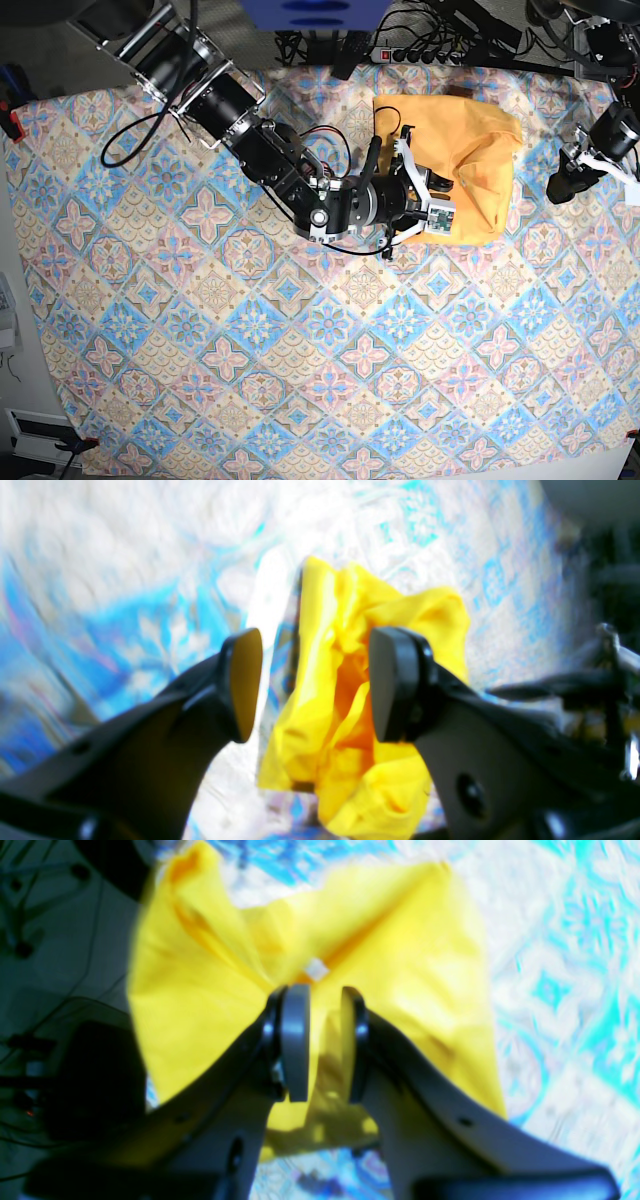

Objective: Fold the T-shirt properly
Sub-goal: 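Tuck the bundle edge under with the right gripper, left gripper withdrawing, then press and smooth the bundle top with the left gripper beside the right gripper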

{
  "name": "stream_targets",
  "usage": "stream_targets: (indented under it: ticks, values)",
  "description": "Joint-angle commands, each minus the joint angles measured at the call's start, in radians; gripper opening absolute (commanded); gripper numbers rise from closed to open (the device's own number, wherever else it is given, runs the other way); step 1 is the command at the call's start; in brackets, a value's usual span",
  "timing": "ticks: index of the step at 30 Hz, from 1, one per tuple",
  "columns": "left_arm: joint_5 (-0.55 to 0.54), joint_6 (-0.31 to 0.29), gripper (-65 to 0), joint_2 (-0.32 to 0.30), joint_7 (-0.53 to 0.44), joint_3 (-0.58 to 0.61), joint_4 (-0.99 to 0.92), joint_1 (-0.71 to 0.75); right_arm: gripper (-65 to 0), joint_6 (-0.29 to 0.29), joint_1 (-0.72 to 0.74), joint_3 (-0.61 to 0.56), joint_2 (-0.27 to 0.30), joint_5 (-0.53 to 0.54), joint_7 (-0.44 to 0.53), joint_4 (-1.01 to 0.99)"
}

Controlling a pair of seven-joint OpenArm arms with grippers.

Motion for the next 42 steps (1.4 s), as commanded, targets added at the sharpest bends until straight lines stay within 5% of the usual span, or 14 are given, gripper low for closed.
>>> stream_targets:
  ticks: [1,11,18,27,42]
  values:
    - [0.017,-0.003,-31.9,-0.018,-0.011,-0.005,0.048,0.004,-54.4,0.003,0.024,0.021,-0.016,0.017,0.027,0.006]
    - [0.08,-0.003,-31.9,-0.015,0.095,0.007,0.202,0.031,-54.4,0.003,0.03,0.07,-0.036,0.017,0.08,-0.106]
    - [0.078,-0.003,-31.9,-0.019,0.115,0.155,0.328,0.067,-54.8,0.003,0.09,0.068,-0.043,0.017,0.128,-0.187]
    - [0.078,-0.003,-31.9,-0.019,0.113,0.294,0.377,0.08,-54.8,0.003,0.169,0.058,-0.126,0.015,0.155,-0.329]
    - [0.12,0.002,-31.9,-0.021,0.115,0.55,0.383,0.028,-54.8,0.003,0.245,0.058,-0.126,0.015,0.185,-0.398]
